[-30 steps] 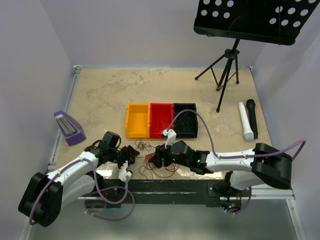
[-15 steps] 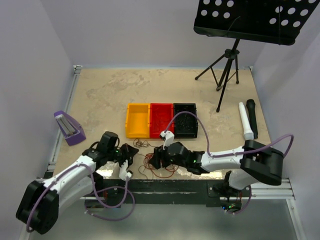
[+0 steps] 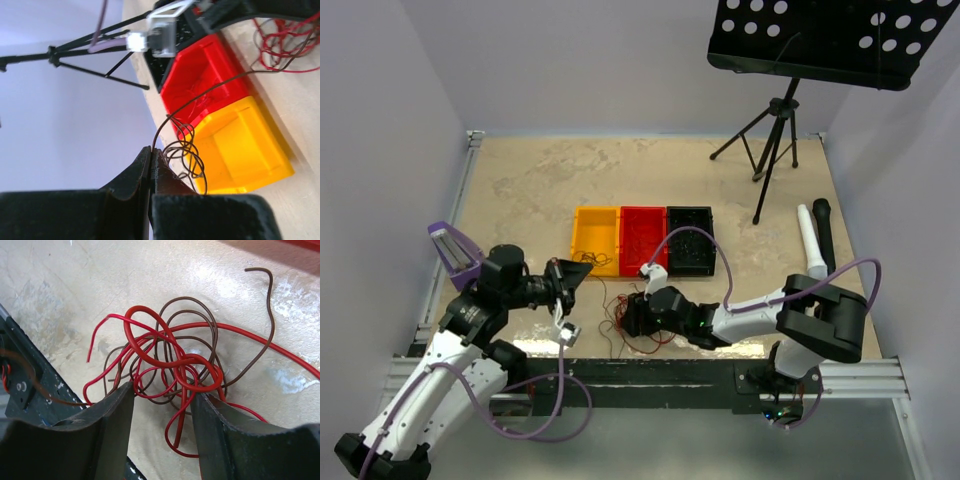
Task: Untangle the cables
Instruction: Untie the cable.
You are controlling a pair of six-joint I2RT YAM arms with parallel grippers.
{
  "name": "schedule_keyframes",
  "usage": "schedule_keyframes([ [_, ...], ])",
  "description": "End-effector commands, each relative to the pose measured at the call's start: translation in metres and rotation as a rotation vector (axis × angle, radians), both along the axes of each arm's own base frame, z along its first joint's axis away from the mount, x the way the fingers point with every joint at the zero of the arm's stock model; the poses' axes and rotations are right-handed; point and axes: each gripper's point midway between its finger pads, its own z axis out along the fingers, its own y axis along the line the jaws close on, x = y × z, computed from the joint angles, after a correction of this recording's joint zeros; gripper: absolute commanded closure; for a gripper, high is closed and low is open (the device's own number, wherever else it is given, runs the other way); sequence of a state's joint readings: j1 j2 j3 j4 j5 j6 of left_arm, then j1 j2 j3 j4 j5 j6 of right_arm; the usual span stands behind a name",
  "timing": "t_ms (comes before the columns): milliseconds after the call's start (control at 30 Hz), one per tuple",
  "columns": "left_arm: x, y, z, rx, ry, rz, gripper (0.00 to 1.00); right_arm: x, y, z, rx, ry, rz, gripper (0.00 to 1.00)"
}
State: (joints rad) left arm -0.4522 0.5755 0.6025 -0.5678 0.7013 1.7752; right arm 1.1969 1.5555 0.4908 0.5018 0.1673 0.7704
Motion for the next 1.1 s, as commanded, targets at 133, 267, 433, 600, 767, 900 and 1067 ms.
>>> schedule_keyframes([
  [133, 0.023, 0.000, 0.119, -0.330, -0.030, 0.160, 1.00, -0.004, -0.028, -0.039, -0.132, 0.078, -0.083, 0.49],
  [267, 0.034, 0.009, 0.182, -0.535, -0.068, 0.242, 1.00, -0.002, -0.032, -0.037, -0.139, 0.082, -0.112, 0.47],
  [433, 0.038, 0.021, 0.258, -0.759, -0.102, 0.284, 1.00, 0.002, -0.034, -0.029, -0.129, 0.072, -0.144, 0.48],
  [600, 0.052, 0.016, 0.265, -0.806, 0.056, 0.331, 1.00, 0.005, -0.035, -0.011, -0.086, 0.053, -0.164, 0.49],
  [767, 0.066, 0.009, 0.228, -0.877, 0.382, 0.430, 1.00, 0.007, -0.036, 0.014, -0.027, 0.030, -0.176, 0.53],
  [900, 0.061, -0.013, 0.190, -0.863, 0.631, 0.403, 1.00, 0.009, -0.038, 0.032, 0.009, 0.008, -0.189, 0.53],
  [1067, 0.081, -0.020, 0.139, -0.884, 0.838, 0.525, 1.00, 0.009, -0.042, 0.061, 0.078, -0.023, -0.200, 0.54],
])
